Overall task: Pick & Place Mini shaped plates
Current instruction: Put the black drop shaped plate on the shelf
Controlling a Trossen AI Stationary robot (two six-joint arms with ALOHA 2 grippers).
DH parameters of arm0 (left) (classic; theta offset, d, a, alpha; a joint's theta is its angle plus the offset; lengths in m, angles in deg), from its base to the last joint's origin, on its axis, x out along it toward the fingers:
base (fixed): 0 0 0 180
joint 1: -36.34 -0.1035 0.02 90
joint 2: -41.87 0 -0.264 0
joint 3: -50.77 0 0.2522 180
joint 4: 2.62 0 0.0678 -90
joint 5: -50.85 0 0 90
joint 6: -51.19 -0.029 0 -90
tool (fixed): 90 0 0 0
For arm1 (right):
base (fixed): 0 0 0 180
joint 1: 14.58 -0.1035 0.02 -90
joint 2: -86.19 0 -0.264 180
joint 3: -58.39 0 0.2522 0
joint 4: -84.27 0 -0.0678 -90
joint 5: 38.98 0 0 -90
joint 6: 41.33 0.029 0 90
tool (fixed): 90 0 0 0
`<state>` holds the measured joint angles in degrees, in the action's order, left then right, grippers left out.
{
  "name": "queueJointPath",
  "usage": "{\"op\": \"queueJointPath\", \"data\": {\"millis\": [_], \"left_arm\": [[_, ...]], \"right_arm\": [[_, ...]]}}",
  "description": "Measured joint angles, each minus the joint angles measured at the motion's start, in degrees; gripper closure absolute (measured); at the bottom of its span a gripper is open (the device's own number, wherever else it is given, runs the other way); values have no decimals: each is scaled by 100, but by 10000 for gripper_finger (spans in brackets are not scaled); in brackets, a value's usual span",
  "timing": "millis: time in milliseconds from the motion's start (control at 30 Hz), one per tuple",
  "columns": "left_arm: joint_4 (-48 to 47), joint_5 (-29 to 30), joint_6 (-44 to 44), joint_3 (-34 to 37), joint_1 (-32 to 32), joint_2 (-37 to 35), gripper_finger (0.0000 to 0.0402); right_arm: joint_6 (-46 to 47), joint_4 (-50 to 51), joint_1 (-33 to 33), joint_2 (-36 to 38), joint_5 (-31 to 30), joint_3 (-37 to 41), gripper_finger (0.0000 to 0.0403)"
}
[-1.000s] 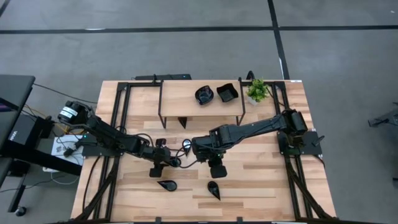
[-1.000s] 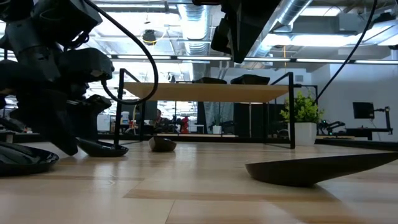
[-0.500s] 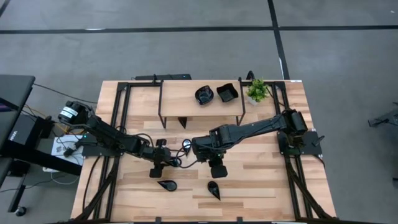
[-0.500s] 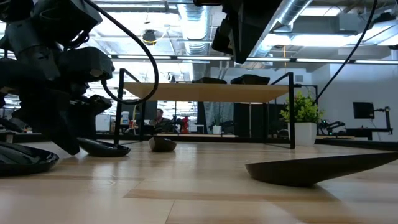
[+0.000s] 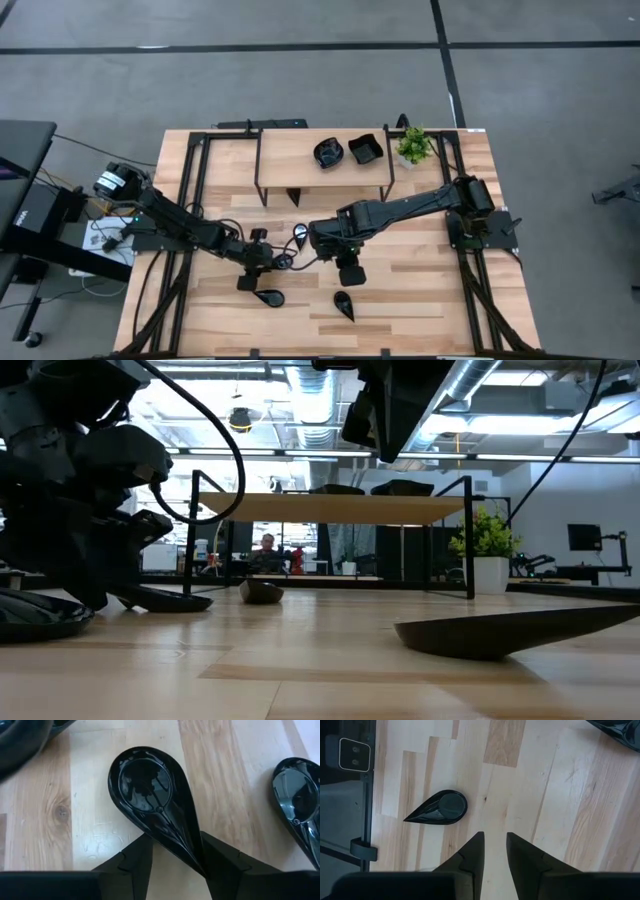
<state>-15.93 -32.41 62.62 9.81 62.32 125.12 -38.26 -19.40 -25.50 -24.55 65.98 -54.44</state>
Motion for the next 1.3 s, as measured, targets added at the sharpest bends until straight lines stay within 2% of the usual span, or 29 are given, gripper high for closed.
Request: {"op": "queueJointPath", "data": {"millis": [367, 933, 1300], "left_arm": [[52, 9, 1, 0, 0, 0, 274], [112, 42, -1, 0, -2, -16, 286], [131, 127, -154, 0, -2, -755, 286]], "right_arm": [[0, -1, 0, 0, 0, 0, 326], [0, -2, 0, 0, 0, 1, 326], [0, 20, 0, 0, 0, 0, 326]]}}
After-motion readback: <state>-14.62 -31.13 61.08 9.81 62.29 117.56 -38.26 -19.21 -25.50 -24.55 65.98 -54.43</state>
